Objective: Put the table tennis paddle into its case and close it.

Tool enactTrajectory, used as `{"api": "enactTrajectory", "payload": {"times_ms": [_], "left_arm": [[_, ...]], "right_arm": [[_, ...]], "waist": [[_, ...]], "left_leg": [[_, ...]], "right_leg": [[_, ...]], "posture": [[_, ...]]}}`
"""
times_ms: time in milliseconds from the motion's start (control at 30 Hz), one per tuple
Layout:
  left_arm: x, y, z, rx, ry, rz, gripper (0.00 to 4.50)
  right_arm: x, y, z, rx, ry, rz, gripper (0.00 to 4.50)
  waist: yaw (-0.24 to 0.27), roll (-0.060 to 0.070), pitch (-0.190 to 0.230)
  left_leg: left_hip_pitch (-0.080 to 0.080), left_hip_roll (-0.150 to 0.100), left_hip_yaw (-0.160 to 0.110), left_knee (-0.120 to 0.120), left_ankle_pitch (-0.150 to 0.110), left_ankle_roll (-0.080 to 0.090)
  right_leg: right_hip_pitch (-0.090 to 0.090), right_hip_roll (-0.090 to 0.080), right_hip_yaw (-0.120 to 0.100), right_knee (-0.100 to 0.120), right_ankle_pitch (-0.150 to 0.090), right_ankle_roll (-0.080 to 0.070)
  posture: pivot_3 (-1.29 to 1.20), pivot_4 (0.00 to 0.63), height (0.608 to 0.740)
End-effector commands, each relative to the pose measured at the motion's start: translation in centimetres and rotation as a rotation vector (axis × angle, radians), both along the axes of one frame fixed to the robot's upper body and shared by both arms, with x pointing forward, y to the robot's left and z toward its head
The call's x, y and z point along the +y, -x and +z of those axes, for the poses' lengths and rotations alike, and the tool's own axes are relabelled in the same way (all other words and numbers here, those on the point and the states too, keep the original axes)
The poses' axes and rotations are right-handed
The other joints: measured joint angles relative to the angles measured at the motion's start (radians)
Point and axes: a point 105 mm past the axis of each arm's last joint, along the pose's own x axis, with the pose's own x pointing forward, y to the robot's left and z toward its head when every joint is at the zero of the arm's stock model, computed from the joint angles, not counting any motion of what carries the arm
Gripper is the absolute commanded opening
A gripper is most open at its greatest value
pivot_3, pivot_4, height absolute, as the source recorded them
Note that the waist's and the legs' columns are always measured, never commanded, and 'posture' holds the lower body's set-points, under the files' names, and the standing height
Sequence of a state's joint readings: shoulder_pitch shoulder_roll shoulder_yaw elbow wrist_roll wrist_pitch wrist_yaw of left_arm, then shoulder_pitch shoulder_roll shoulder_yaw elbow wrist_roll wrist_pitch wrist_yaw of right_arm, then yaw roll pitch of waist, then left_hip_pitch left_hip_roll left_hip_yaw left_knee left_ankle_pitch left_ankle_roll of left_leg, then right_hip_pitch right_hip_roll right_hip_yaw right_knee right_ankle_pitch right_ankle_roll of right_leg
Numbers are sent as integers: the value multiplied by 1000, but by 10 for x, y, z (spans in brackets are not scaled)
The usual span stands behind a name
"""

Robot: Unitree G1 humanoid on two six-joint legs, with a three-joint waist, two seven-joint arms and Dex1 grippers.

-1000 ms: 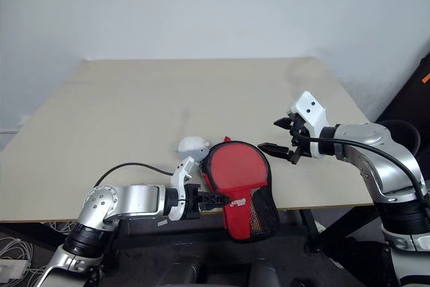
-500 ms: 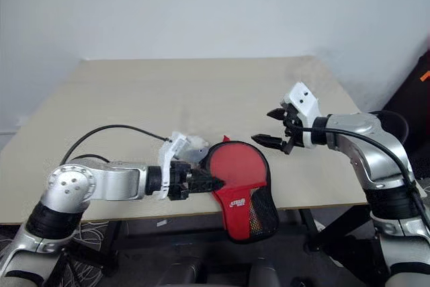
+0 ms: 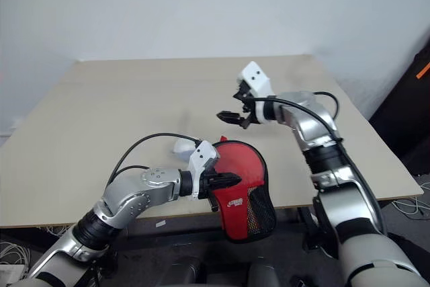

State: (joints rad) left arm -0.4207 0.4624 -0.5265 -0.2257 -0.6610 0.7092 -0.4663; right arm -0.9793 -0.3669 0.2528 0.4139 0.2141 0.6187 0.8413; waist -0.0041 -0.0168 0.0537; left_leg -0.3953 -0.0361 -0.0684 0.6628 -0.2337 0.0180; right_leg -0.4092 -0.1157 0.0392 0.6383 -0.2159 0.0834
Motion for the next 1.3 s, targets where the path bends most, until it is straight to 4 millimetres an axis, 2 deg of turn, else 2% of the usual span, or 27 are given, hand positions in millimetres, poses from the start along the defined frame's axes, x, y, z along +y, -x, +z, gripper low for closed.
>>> {"api": "enactTrajectory", "payload": {"times_ms": [33, 167, 400, 667, 900, 1000, 1300], "left_arm": [[-3, 0, 3, -44, 40, -22, 17], [2, 10, -5, -20, 49, -51, 17], [20, 14, -18, 13, 32, -36, 17], [25, 11, -26, 38, 21, -11, 17], [24, 8, -26, 41, 24, -4, 17], [24, 6, -27, 43, 22, -2, 0], [25, -2, -36, 53, -1, 20, 0]], "right_arm": [[23, -8, 7, -26, 3, 30, 4500], [56, -4, -9, 34, 7, 108, 4500], [86, 15, -48, 135, 86, 240, 4500], [96, 21, -74, 169, 132, 254, 4500], [95, 17, -81, 182, 142, 220, 4500], [95, 16, -81, 187, 135, 209, 3941], [102, 24, -78, 210, 100, 255, 904]], "waist": [[-5, 1, 0], [-19, 2, 1], [-28, 5, 2], [-44, 6, 2], [-44, 6, 2], [-44, 7, 2], [-43, 7, 1]], "left_leg": [[0, 0, 0, 0, 0, 0], [0, 0, -1, 0, 0, 0], [1, 0, -3, -1, 0, 0], [1, 1, -5, -2, 0, -1], [1, 2, -6, -2, 0, -2], [1, 2, -6, -2, 0, -2], [2, 2, -7, -2, 1, -2]], "right_leg": [[0, 0, 0, 0, 0, -1], [0, 0, 0, 1, 1, -1], [-1, 2, 0, 2, 1, -1], [-1, 3, -1, 3, 1, -1], [-1, 5, -1, 3, 1, -1], [-1, 5, -1, 3, 1, -1], [0, 5, -1, 4, 1, -1]], "posture": [[0, 0, 698], [0, 0, 698], [0, 0, 698], [0, 0, 698], [0, 0, 698], [0, 0, 698], [0, 0, 698]]}}
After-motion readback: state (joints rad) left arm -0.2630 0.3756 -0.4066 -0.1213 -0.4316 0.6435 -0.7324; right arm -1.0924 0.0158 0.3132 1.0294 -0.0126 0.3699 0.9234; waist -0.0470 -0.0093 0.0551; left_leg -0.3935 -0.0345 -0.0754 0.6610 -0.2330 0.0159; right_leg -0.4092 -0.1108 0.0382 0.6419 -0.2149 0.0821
